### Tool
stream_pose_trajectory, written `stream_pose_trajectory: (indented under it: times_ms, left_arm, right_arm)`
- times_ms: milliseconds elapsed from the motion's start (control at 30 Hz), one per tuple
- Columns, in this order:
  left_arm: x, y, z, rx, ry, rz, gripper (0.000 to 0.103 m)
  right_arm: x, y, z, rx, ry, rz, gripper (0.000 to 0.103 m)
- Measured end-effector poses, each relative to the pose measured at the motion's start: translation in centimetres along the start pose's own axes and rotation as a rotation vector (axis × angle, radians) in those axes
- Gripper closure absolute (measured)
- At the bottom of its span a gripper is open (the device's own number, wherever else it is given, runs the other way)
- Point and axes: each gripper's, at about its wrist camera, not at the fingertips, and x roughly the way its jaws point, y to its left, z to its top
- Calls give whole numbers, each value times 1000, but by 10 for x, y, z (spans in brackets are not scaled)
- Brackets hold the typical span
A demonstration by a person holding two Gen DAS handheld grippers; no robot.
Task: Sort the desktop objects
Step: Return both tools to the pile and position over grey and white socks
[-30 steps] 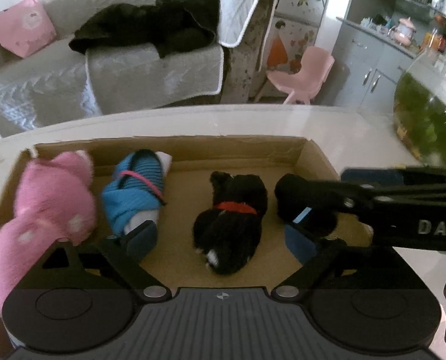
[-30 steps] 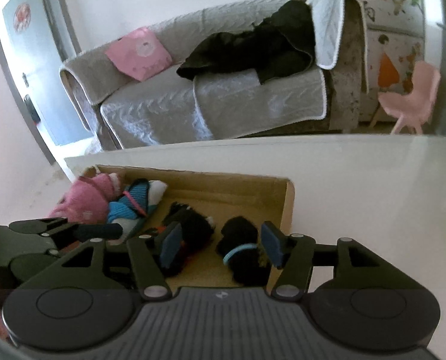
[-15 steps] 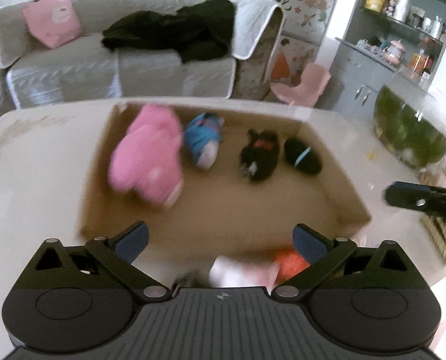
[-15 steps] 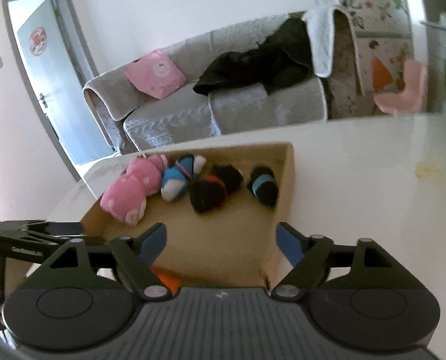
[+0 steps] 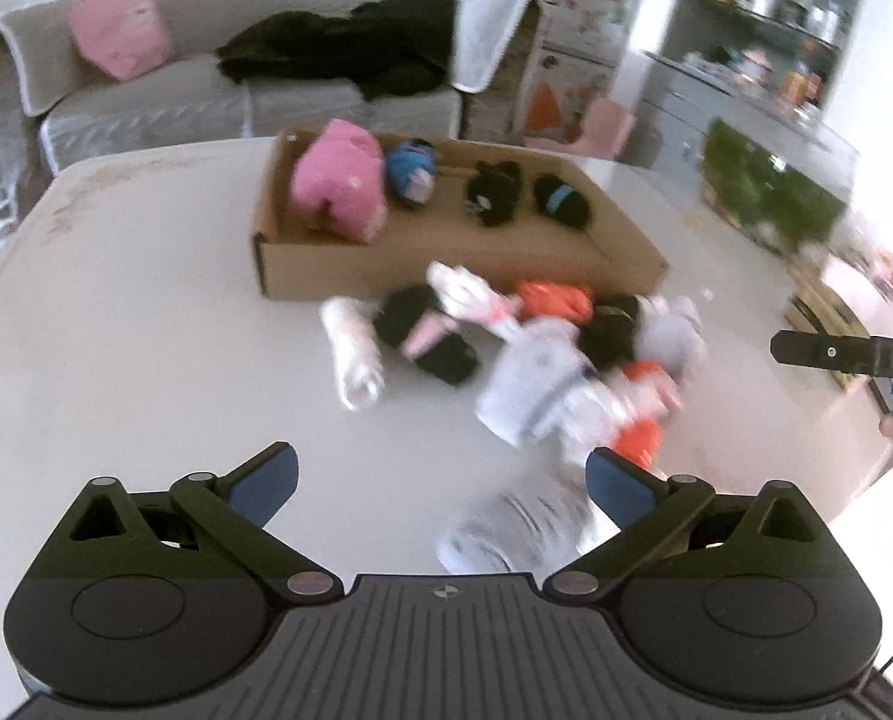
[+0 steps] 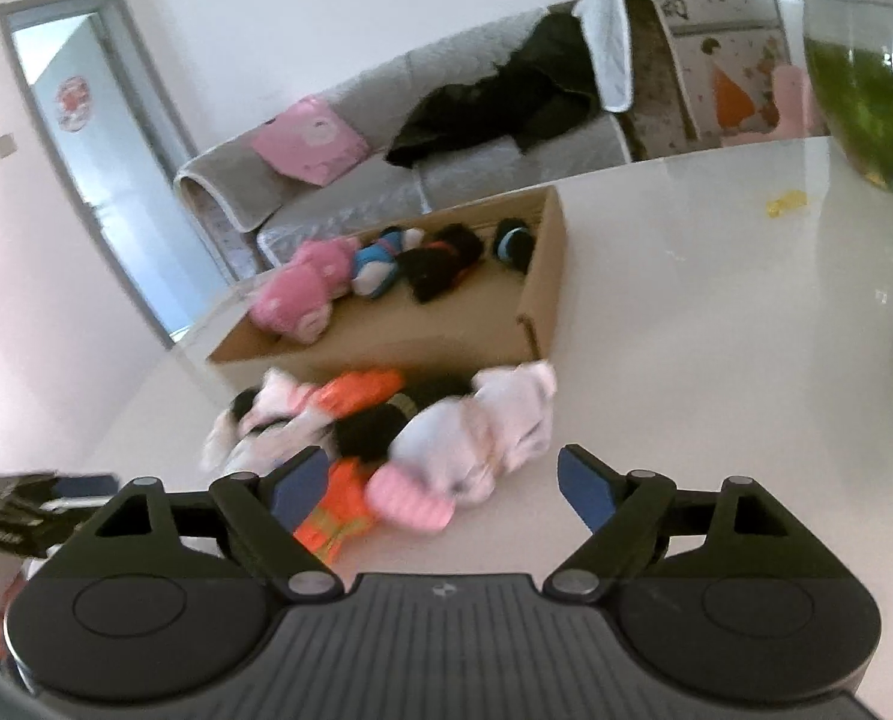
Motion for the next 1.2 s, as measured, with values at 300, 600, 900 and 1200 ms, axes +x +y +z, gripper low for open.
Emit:
stream_pose_trajectory:
  times_ms: [300,600,900,1200]
  left_arm:
    - [14,-13,-18,95,44,-49,0]
    - [37,-29,-25,154,105,-79,0]
    - [58,-32,-24,185,124,-8,0]
    - [51,-1,-25,78,106,52,0]
  right_arm:
    - [-26,42,-51,-171,33,89,15]
    - [-8,70,-66,-291,61,102,14]
    - [3,71,-86,-322,89,47,14]
    - [6,57,-88,-292,89,-15,16]
